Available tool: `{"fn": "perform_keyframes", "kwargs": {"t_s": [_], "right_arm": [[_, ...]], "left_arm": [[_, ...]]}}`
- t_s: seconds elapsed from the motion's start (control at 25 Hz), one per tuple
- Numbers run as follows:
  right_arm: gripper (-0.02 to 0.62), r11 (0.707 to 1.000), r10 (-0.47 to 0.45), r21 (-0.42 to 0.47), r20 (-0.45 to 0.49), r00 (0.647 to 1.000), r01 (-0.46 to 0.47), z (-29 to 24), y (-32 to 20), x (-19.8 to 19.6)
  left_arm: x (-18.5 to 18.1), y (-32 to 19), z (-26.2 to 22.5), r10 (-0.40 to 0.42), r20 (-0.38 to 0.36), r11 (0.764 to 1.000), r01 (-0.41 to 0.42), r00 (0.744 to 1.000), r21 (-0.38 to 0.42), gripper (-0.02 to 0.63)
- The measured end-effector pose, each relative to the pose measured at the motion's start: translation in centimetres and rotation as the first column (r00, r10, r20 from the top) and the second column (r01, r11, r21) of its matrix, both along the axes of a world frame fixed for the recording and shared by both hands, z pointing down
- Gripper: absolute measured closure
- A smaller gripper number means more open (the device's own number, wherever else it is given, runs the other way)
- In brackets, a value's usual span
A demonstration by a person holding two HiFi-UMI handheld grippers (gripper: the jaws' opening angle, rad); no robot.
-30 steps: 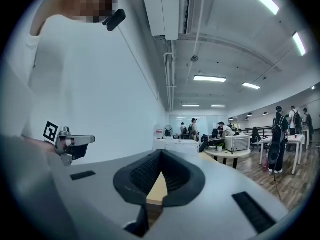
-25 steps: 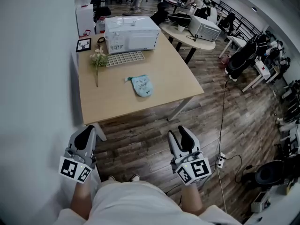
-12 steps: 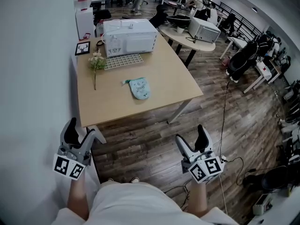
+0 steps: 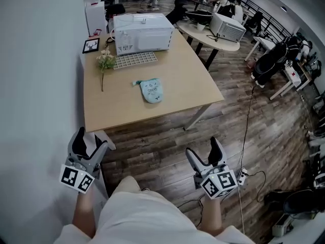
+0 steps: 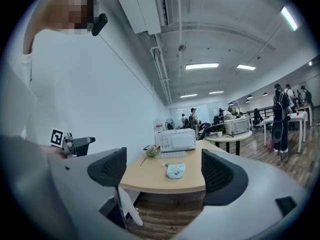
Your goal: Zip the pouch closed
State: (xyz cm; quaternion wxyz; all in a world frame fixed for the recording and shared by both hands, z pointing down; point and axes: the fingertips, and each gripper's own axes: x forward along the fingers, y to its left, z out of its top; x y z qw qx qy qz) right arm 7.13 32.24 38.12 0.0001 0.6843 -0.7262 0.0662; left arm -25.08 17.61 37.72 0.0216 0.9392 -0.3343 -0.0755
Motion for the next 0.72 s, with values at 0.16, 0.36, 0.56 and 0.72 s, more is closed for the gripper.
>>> {"fn": "perform_keyframes", "kwargs": {"t_s": [0.16,0.36,0.56,0.72], "right_arm": [[0.15,0.999,-0.027,-0.031,0.015,1.0,0.027,1.3,-1.5,-0.2],[0.15,0.997,-0.039,-0.063,0.021,0.999,0.04,2.9,-5.6,0.7],[0.15,0.994,-0.043,-0.098,-0.019,0.999,0.041,2.3,-11.9,2.9],[0.15,0.993,-0.045,-0.111,-0.077,0.996,0.036,0.1,-17.8,4.5]], "left_arm": [[1.2,-1.2,0.7,0.007,0.015,1.0,-0.007,1.0,-0.024,0.192],[4.0,-5.7,2.6,0.03,0.01,0.998,-0.029,1.0,-0.057,0.192],[7.4,-12.2,3.6,0.063,-0.01,0.995,-0.063,0.998,-0.083,0.193],[10.2,-18.4,4.5,0.1,-0.029,0.989,-0.103,0.995,-0.108,0.193]]}}
